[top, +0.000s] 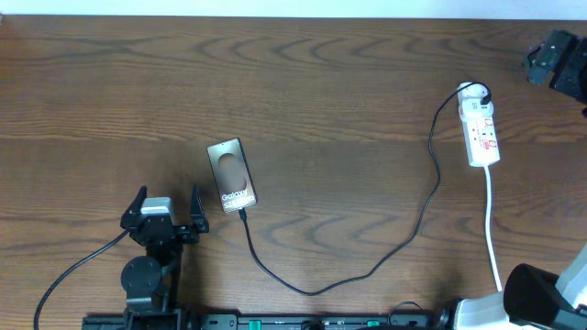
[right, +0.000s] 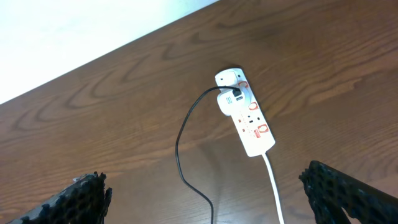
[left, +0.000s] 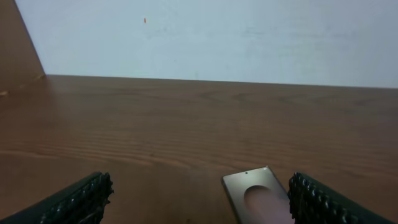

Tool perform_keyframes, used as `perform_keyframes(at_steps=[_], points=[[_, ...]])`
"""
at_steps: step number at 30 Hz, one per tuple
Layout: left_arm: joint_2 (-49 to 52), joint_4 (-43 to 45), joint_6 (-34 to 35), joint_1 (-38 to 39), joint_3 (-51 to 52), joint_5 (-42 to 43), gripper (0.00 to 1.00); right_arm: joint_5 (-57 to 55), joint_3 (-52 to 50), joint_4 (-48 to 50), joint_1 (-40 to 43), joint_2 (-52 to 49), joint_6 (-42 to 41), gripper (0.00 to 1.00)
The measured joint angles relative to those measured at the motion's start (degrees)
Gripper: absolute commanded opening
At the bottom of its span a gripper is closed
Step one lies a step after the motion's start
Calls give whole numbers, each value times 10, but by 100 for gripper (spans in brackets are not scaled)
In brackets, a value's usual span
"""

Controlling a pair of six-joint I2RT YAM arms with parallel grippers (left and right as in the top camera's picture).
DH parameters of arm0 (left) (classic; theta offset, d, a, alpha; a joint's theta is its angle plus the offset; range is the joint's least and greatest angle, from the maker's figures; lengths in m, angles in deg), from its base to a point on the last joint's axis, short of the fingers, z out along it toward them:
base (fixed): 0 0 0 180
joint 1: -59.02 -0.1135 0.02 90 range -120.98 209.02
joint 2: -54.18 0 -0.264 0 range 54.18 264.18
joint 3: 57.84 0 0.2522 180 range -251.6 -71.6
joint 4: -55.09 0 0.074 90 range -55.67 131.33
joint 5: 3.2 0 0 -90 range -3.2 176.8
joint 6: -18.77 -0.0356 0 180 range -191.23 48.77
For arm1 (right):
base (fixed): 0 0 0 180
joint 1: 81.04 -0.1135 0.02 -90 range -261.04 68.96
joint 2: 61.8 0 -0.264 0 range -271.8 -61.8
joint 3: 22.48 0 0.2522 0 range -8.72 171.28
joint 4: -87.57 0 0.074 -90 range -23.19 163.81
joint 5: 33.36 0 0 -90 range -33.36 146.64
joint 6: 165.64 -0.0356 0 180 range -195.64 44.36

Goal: Plug charger to phone and switch on socket

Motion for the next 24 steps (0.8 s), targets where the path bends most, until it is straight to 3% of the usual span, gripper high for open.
perform_keyframes(at_steps=[7, 24], points=[[0, -1, -48, 0, 0, -2, 93, 0, 0, 0, 0, 0, 0, 99], [0, -1, -48, 0, 0, -2, 93, 0, 0, 0, 0, 0, 0, 99]])
